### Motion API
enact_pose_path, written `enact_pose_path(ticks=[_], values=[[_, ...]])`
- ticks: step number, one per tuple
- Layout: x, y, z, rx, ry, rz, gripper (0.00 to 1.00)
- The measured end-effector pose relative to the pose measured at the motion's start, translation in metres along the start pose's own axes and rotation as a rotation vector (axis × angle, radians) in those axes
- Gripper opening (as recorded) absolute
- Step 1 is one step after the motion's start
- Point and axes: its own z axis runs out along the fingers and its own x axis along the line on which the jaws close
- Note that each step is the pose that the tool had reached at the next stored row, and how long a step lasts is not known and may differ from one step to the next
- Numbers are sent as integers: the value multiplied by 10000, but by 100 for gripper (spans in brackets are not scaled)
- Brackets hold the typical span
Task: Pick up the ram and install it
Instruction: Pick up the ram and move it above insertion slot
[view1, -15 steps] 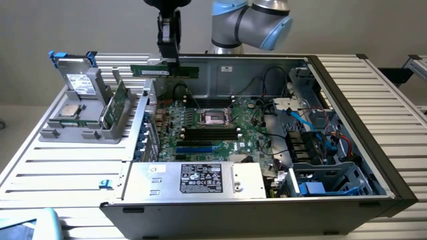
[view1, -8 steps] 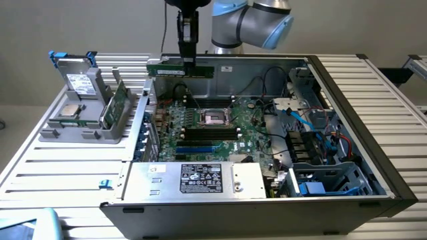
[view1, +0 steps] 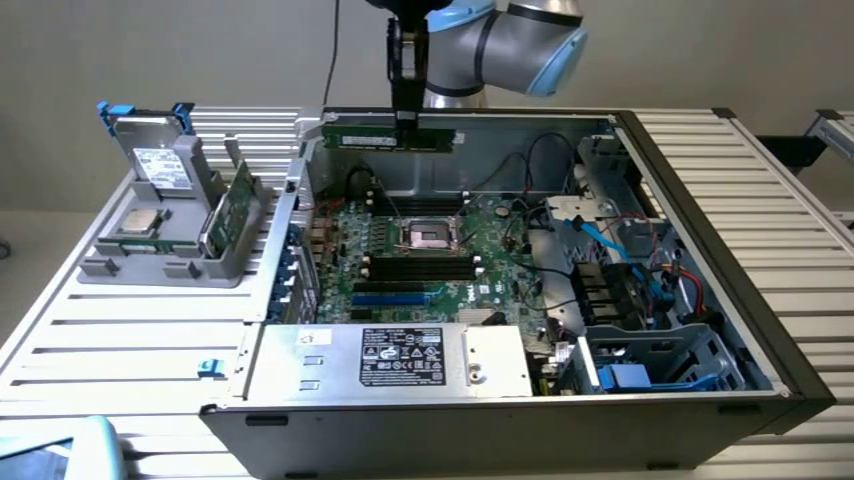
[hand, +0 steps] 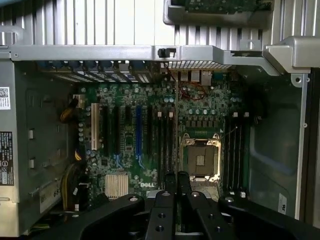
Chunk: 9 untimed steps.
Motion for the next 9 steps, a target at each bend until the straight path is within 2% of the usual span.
enact_pose_path(ticks=[5, 9], values=[[-61, -145, -2, 96, 84, 3, 14], [-87, -276, -5, 147, 106, 5, 14]])
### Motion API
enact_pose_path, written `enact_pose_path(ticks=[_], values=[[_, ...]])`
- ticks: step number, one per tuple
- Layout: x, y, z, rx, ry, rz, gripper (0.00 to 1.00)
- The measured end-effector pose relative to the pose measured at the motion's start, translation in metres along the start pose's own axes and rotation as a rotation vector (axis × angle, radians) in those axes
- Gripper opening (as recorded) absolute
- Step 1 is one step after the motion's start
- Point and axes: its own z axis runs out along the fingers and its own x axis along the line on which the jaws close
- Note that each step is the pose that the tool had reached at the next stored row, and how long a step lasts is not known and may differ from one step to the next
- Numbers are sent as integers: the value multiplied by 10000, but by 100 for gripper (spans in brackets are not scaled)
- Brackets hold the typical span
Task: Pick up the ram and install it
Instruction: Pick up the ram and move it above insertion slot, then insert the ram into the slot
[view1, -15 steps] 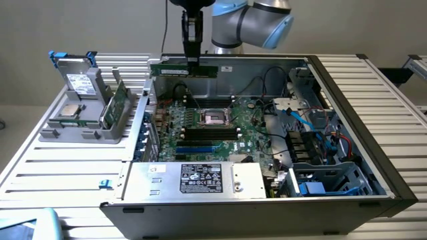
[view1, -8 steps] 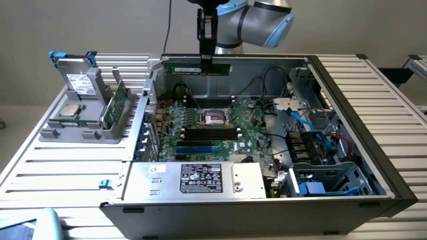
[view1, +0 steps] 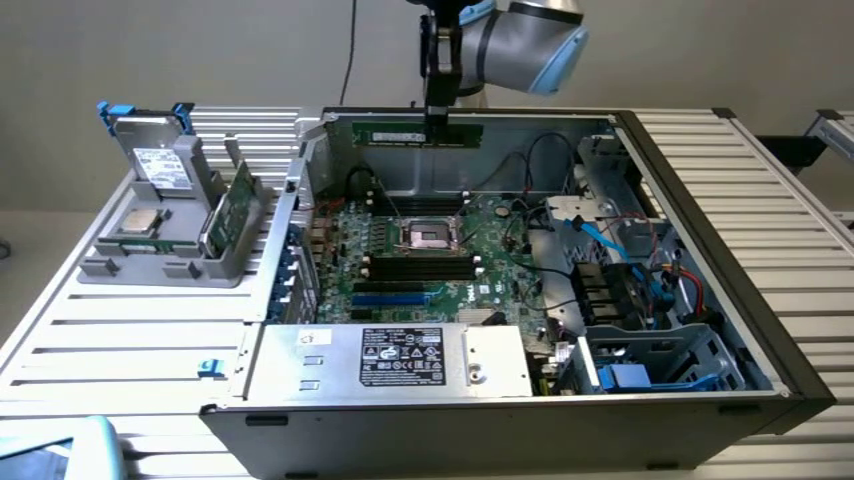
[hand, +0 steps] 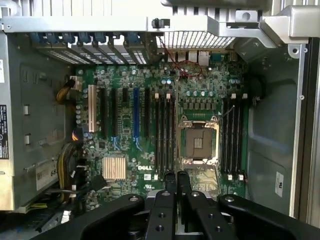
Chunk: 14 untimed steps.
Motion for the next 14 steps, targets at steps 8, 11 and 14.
enact_pose_path(ticks=[8, 11, 14], values=[[-65, -72, 0, 71, 0, 2, 14], [-65, -72, 0, 71, 1, 2, 14], [-65, -72, 0, 71, 1, 2, 14]])
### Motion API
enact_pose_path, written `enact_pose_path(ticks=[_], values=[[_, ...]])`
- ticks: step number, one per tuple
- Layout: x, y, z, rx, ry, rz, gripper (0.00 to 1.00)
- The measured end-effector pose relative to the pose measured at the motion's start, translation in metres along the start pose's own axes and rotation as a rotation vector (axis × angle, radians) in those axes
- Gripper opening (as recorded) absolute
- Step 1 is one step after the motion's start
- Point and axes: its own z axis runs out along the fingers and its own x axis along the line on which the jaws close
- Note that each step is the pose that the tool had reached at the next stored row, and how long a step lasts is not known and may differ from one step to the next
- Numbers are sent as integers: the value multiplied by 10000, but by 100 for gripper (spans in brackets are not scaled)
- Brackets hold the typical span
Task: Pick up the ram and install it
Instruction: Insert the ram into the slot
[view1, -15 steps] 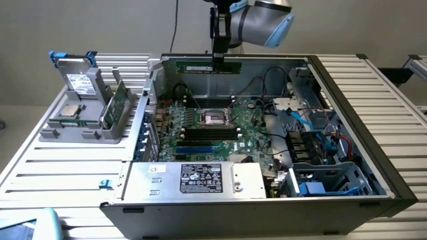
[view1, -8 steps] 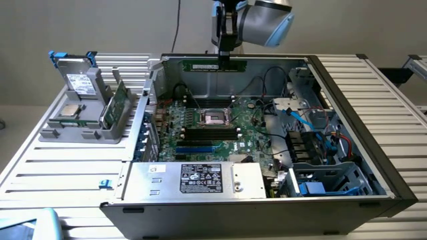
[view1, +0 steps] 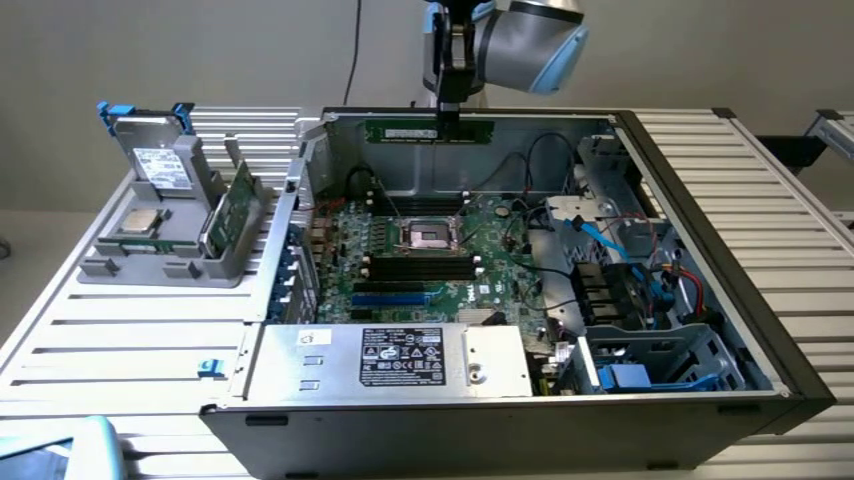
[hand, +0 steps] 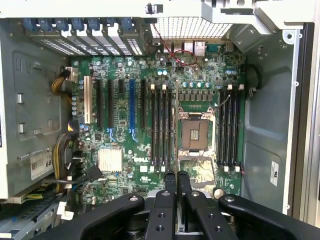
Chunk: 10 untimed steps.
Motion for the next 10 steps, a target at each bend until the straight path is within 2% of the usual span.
enact_pose_path(ticks=[5, 10], values=[[-1, 0, 5, 0, -1, 0, 14], [-3, 3, 82, 0, 10, 0, 14]])
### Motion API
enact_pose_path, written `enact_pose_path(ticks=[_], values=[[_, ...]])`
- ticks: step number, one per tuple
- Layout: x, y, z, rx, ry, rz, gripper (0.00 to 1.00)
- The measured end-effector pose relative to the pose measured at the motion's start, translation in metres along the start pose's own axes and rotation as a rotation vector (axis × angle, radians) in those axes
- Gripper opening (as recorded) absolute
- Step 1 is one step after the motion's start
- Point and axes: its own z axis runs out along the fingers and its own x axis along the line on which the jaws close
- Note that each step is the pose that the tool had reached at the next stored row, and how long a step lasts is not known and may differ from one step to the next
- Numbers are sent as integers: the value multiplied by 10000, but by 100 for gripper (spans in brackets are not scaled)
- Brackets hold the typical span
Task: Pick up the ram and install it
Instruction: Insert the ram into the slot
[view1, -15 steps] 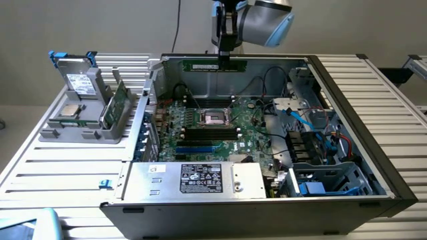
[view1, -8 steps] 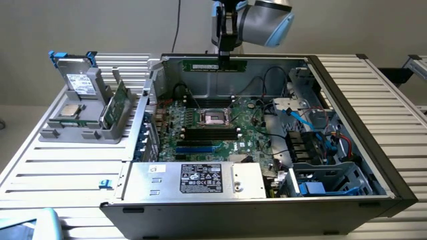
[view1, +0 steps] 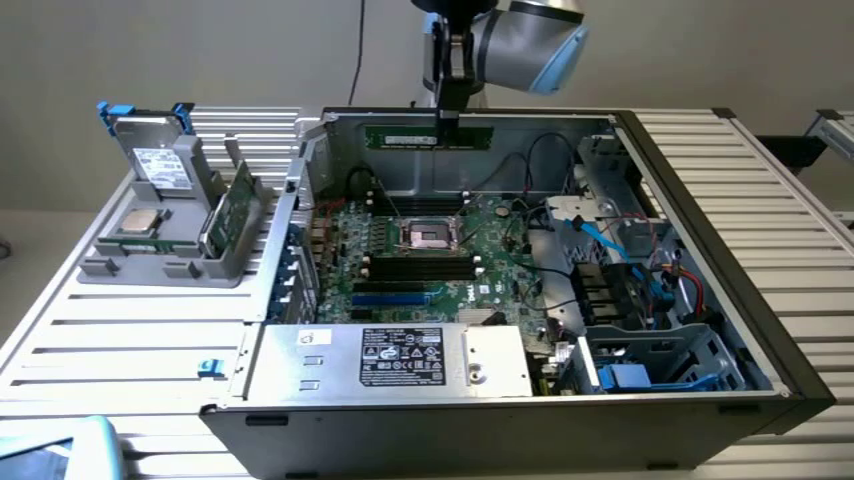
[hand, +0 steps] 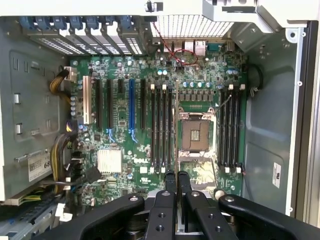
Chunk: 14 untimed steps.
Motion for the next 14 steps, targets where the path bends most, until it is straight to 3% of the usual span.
enact_pose_path(ticks=[2, 8, 14], values=[[-1, 11, 35, 1, 9, 2, 14], [-2, 20, 86, 27, 148, 0, 14], [-2, 34, 137, 174, 192, 5, 14]])
